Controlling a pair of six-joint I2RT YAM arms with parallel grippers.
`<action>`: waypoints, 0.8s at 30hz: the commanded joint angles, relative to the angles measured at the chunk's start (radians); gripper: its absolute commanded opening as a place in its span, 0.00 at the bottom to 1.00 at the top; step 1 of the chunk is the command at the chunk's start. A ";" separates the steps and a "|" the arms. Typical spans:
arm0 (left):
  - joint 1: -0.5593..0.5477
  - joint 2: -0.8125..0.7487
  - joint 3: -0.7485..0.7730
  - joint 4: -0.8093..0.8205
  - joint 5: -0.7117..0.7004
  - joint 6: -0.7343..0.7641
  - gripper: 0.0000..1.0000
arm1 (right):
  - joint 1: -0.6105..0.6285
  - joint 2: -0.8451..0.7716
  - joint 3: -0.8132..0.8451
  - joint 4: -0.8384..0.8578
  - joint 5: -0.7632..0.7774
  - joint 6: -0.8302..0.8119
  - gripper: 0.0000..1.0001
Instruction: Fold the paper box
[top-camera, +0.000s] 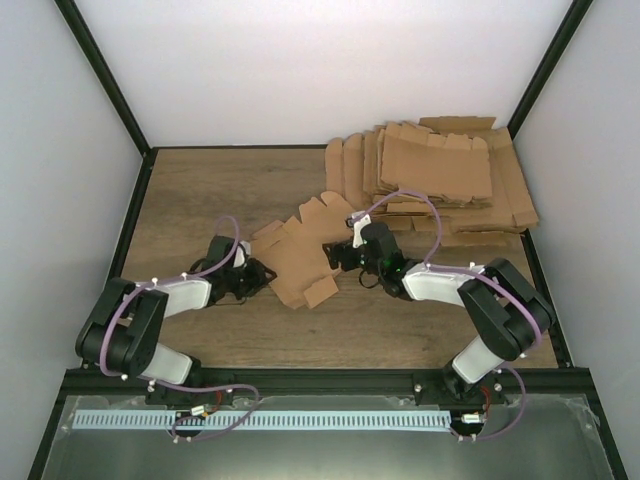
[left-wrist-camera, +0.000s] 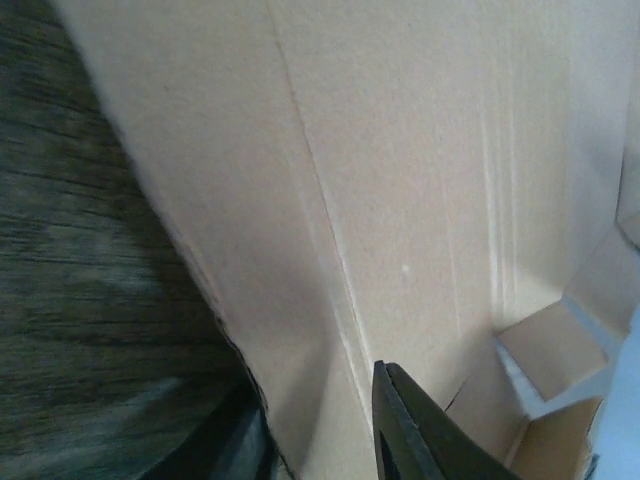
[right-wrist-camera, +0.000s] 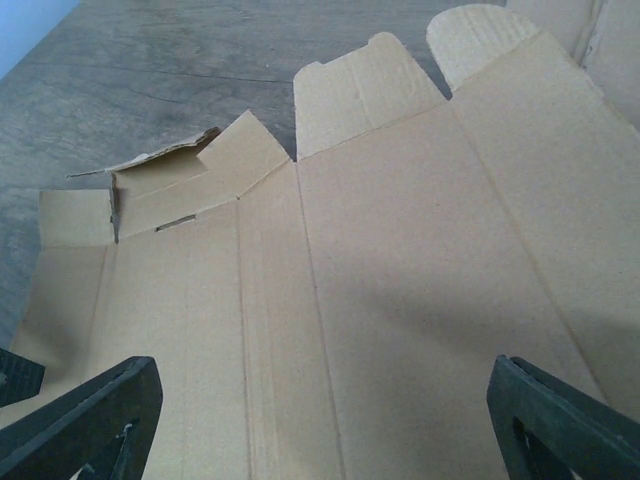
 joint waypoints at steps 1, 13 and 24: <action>-0.003 0.011 0.088 -0.079 -0.030 0.066 0.18 | 0.002 -0.026 0.019 0.010 0.068 0.010 0.92; -0.003 -0.088 0.304 -0.519 -0.185 0.307 0.04 | 0.003 -0.052 0.023 -0.030 0.138 0.013 0.92; -0.063 -0.163 0.344 -0.671 -0.072 0.369 0.04 | 0.002 -0.041 0.035 -0.040 0.097 0.019 0.92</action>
